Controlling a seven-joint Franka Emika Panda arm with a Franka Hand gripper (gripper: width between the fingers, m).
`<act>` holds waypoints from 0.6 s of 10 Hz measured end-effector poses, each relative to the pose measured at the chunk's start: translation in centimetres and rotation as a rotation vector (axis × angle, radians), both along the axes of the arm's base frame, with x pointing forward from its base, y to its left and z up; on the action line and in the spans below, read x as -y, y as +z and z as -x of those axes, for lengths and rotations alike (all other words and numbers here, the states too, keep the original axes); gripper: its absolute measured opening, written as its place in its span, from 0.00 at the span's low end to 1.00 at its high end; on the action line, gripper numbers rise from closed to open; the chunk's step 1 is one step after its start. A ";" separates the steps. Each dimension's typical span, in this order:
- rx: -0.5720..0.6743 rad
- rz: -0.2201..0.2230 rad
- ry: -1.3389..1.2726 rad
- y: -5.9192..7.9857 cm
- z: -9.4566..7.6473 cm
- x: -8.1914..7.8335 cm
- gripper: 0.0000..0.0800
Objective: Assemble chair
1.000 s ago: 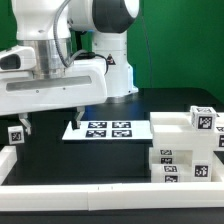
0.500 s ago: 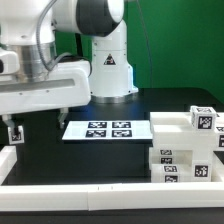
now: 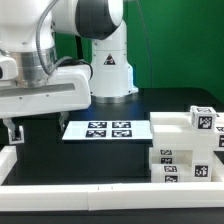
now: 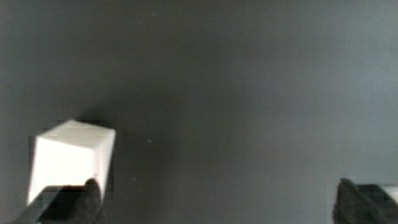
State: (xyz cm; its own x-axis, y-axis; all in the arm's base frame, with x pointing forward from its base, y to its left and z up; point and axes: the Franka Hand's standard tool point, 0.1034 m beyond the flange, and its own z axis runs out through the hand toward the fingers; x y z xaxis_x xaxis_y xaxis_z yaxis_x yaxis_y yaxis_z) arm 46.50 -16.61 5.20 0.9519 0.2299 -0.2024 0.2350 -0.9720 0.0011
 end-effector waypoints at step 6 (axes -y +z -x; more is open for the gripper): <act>-0.356 0.009 -0.021 0.5 1.4 0.5 0.81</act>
Offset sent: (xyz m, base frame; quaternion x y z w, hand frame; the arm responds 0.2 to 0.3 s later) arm 0.0060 0.0299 0.0132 0.0671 -0.0773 0.0383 0.9940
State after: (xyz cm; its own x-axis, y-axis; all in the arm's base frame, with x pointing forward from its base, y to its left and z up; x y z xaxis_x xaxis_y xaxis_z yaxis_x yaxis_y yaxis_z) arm 45.12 -17.09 5.68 0.8260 0.2080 -0.5240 0.2027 -0.9769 -0.0682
